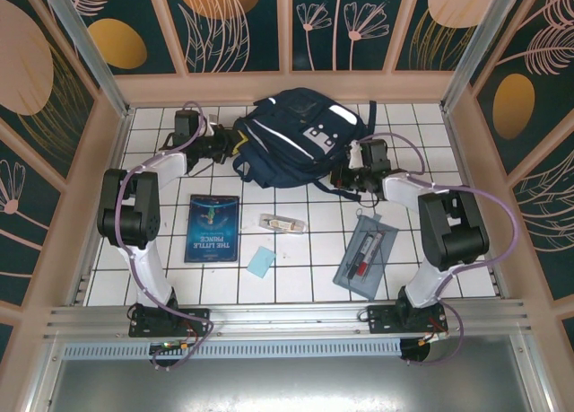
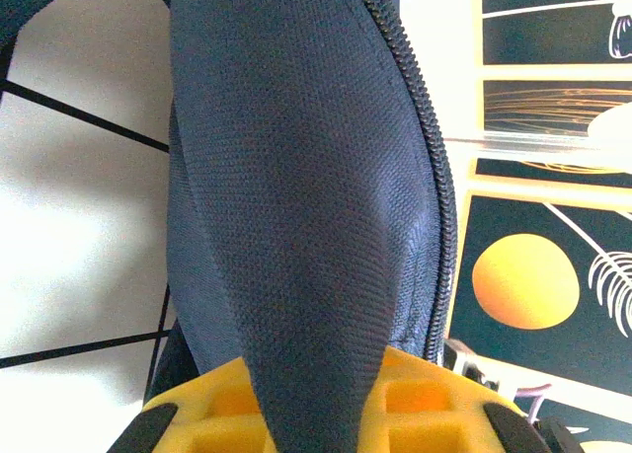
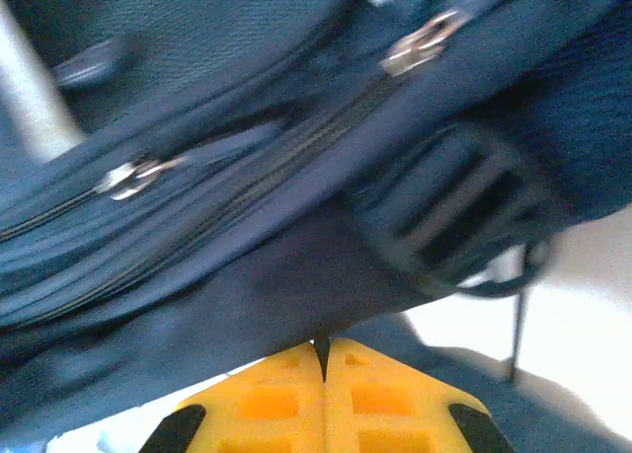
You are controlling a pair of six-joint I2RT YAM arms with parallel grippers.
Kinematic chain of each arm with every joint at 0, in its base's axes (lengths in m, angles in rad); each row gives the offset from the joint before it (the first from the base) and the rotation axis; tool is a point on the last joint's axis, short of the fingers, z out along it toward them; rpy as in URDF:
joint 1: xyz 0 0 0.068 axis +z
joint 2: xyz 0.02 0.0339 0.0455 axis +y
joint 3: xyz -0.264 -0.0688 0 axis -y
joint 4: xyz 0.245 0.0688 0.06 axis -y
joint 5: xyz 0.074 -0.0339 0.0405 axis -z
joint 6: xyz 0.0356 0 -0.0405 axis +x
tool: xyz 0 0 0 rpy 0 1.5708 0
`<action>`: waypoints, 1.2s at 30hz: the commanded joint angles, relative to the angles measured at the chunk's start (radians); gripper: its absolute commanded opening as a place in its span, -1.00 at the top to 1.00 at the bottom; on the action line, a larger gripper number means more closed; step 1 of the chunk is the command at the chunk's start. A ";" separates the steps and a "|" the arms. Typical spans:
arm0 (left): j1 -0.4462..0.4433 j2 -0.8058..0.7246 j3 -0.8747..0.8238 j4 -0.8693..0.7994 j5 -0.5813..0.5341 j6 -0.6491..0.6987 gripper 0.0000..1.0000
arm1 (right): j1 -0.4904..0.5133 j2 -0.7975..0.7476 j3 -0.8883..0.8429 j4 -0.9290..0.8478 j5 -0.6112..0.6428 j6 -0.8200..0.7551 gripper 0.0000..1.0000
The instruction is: Pack the student bag
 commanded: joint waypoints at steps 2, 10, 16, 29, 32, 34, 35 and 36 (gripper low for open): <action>0.057 0.003 0.043 0.080 -0.138 0.034 1.00 | -0.083 0.043 0.063 -0.101 0.182 -0.090 1.00; 0.058 -0.013 -0.035 0.170 -0.120 -0.032 1.00 | -0.093 0.071 0.108 -0.089 0.183 -0.069 1.00; 0.040 -0.072 -0.129 0.228 -0.141 -0.073 1.00 | -0.088 0.113 0.223 -0.186 0.284 -0.066 0.96; -0.206 -0.130 -0.299 0.565 -0.303 -0.371 0.87 | -0.034 -0.323 0.034 -0.257 0.128 0.170 -0.88; -0.278 -0.121 -0.262 0.535 -0.276 -0.368 -0.09 | 0.019 -0.364 0.021 -0.253 0.163 0.212 -0.98; -0.299 -0.152 -0.240 0.399 -0.280 -0.278 -0.47 | 0.057 -0.373 0.019 -0.234 0.169 0.243 -0.98; -0.302 -0.179 -0.225 0.304 -0.300 -0.200 -0.77 | 0.085 -0.372 0.019 -0.219 0.175 0.259 -0.98; -0.302 -0.209 -0.217 0.201 -0.326 -0.122 -0.80 | 0.104 -0.368 0.020 -0.208 0.183 0.271 -0.98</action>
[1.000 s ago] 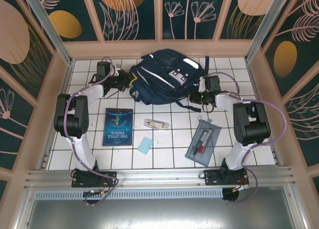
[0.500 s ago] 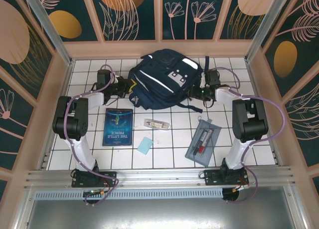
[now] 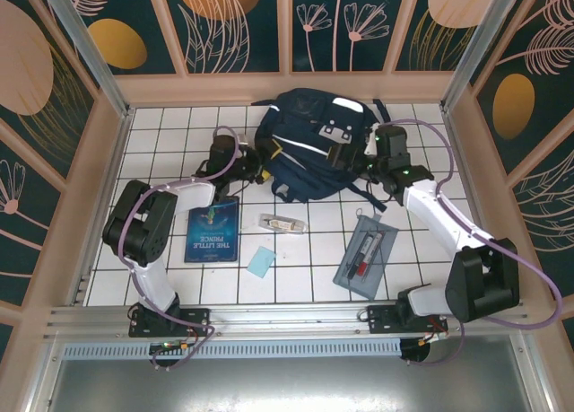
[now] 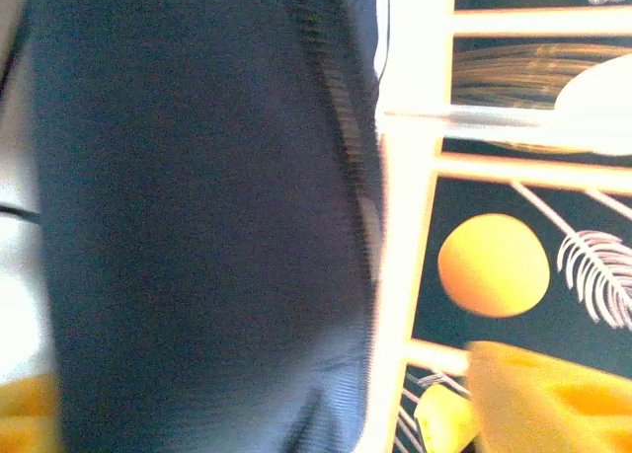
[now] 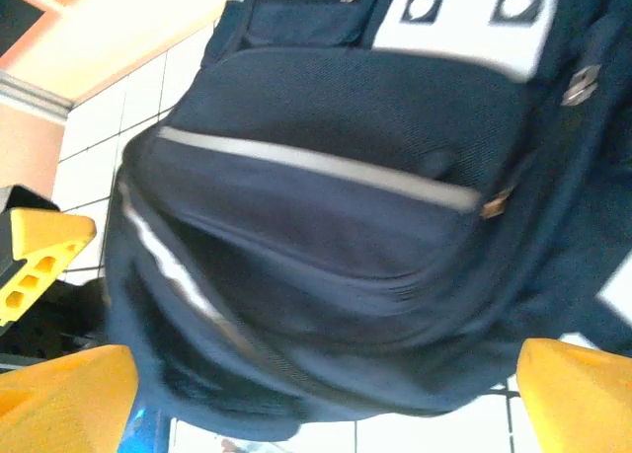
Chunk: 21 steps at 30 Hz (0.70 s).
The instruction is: Pack the student bag
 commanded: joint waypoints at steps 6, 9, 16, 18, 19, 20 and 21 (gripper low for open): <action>0.013 -0.299 0.016 -0.608 -0.417 0.530 -0.97 | 0.229 0.075 -0.008 0.107 0.073 0.169 -0.87; 0.047 -0.384 -0.073 -0.652 -0.498 0.569 -0.97 | 0.322 0.133 -0.009 0.164 0.095 0.220 -0.79; 0.193 -0.502 -0.233 -0.748 -0.594 0.646 -0.97 | 0.528 0.397 0.153 0.199 0.096 0.189 -0.26; 0.216 -0.523 -0.275 -0.766 -0.613 0.666 -0.97 | 0.575 0.492 0.235 0.170 0.109 0.174 -0.14; 0.223 -0.529 -0.296 -0.770 -0.610 0.672 -0.97 | 0.591 0.540 0.273 0.166 0.097 0.173 -0.09; 0.225 -0.533 -0.318 -0.770 -0.601 0.675 -0.97 | 0.604 0.583 0.307 0.160 0.087 0.177 -0.08; 0.227 -0.536 -0.333 -0.768 -0.592 0.673 -0.97 | 0.611 0.621 0.337 0.158 0.077 0.178 -0.08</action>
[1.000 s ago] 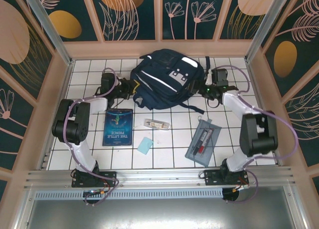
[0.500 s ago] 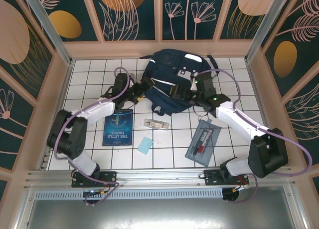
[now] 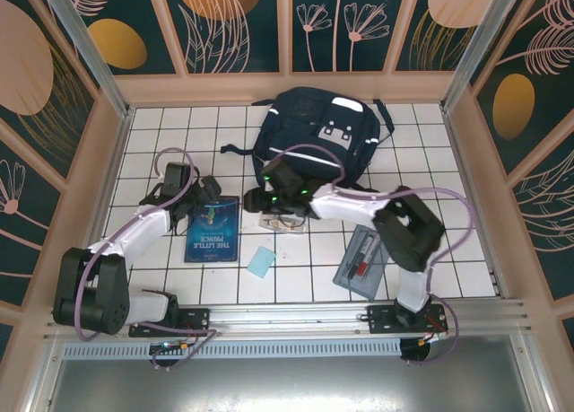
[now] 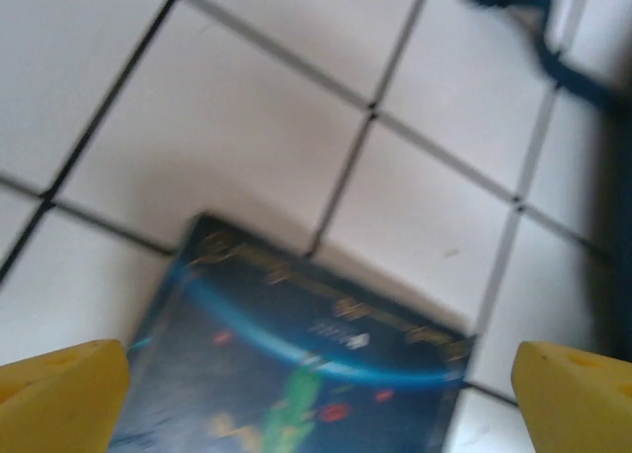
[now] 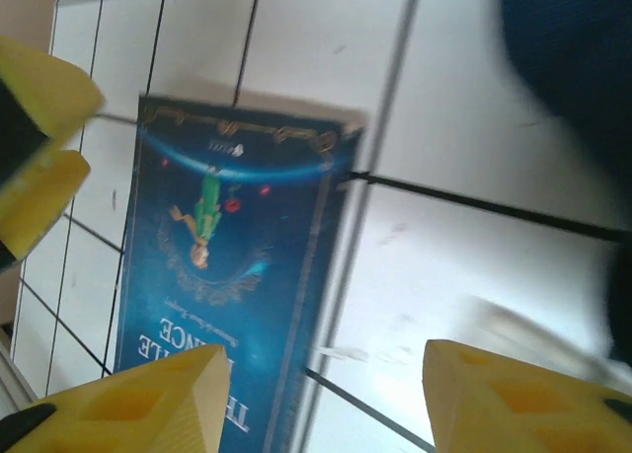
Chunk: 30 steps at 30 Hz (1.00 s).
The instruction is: Pack the student bag
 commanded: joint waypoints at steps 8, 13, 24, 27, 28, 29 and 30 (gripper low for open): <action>0.024 -0.035 -0.165 -0.001 0.004 0.040 -0.87 | 0.038 0.253 0.231 -0.085 0.004 0.012 -0.09; 0.023 -0.004 -0.251 0.108 0.093 -0.009 -0.40 | 0.042 0.297 0.257 -0.075 -0.016 0.018 -0.09; 0.023 -0.054 -0.373 0.335 0.336 -0.197 0.40 | 0.038 0.317 0.307 -0.014 -0.109 0.022 -0.02; 0.023 -0.046 -0.378 0.348 0.325 -0.210 0.39 | 0.033 0.272 0.288 0.031 -0.173 0.031 0.04; 0.023 -0.042 -0.381 0.353 0.320 -0.214 0.39 | 0.036 0.249 0.270 0.050 -0.190 0.031 0.04; 0.023 -0.039 -0.381 0.358 0.320 -0.217 0.39 | 0.035 0.226 0.253 0.069 -0.198 0.032 0.05; 0.024 -0.033 -0.381 0.362 0.321 -0.221 0.39 | 0.034 0.207 0.233 0.084 -0.200 0.032 0.05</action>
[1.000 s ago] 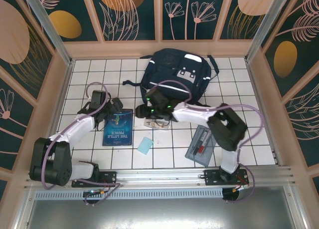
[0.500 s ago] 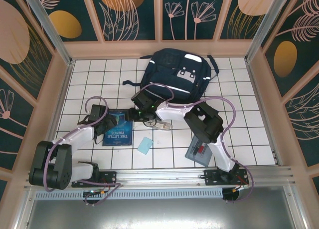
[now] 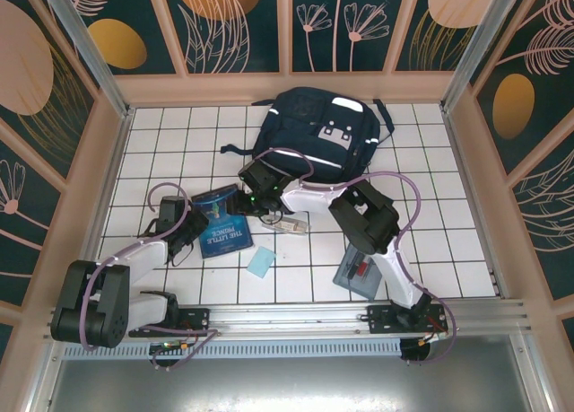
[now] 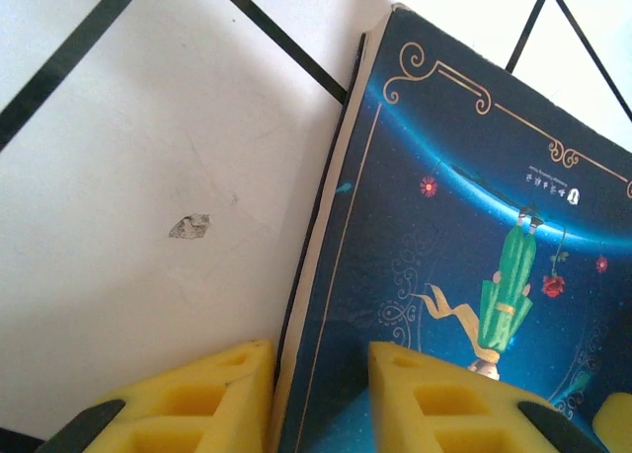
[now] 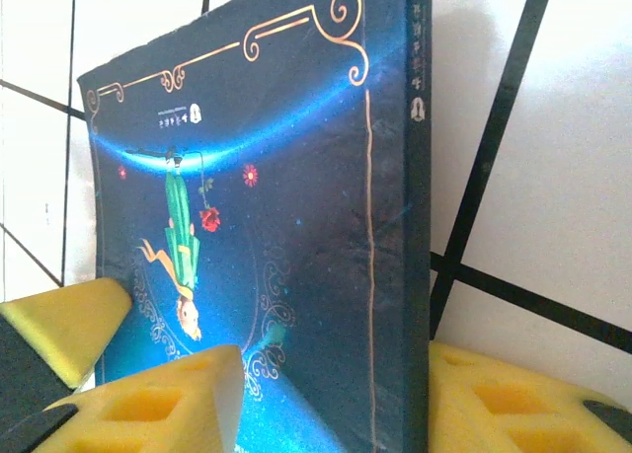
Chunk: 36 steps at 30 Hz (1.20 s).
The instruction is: Pack the student bag
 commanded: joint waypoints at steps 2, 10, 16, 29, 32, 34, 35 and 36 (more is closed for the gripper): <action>-0.027 0.043 -0.027 0.039 0.188 -0.067 0.39 | 0.019 -0.103 -0.048 0.129 -0.115 0.023 0.09; -0.028 0.074 -0.045 0.127 0.178 -0.156 0.38 | 0.016 -0.136 -0.192 0.324 -0.286 0.059 0.27; -0.028 0.044 -0.001 0.101 0.216 -0.129 -0.49 | -0.026 -0.154 -0.180 0.304 -0.275 0.028 1.00; -0.028 -0.049 0.265 0.405 0.472 -0.080 -0.97 | -0.251 -0.469 -0.111 0.003 -0.398 -0.127 1.00; -0.028 0.008 0.304 0.567 0.581 -0.119 -0.97 | -0.292 -0.535 -0.115 0.005 -0.437 -0.123 1.00; -0.027 0.044 0.327 0.631 0.632 -0.138 -0.97 | -0.315 -0.580 -0.136 0.043 -0.466 -0.105 1.00; -0.028 0.057 0.331 0.664 0.658 -0.154 -0.97 | -0.325 -0.595 -0.146 0.060 -0.479 -0.096 1.00; -0.030 0.069 0.331 0.719 0.684 -0.180 -0.97 | -0.333 -0.607 -0.156 0.079 -0.494 -0.087 1.00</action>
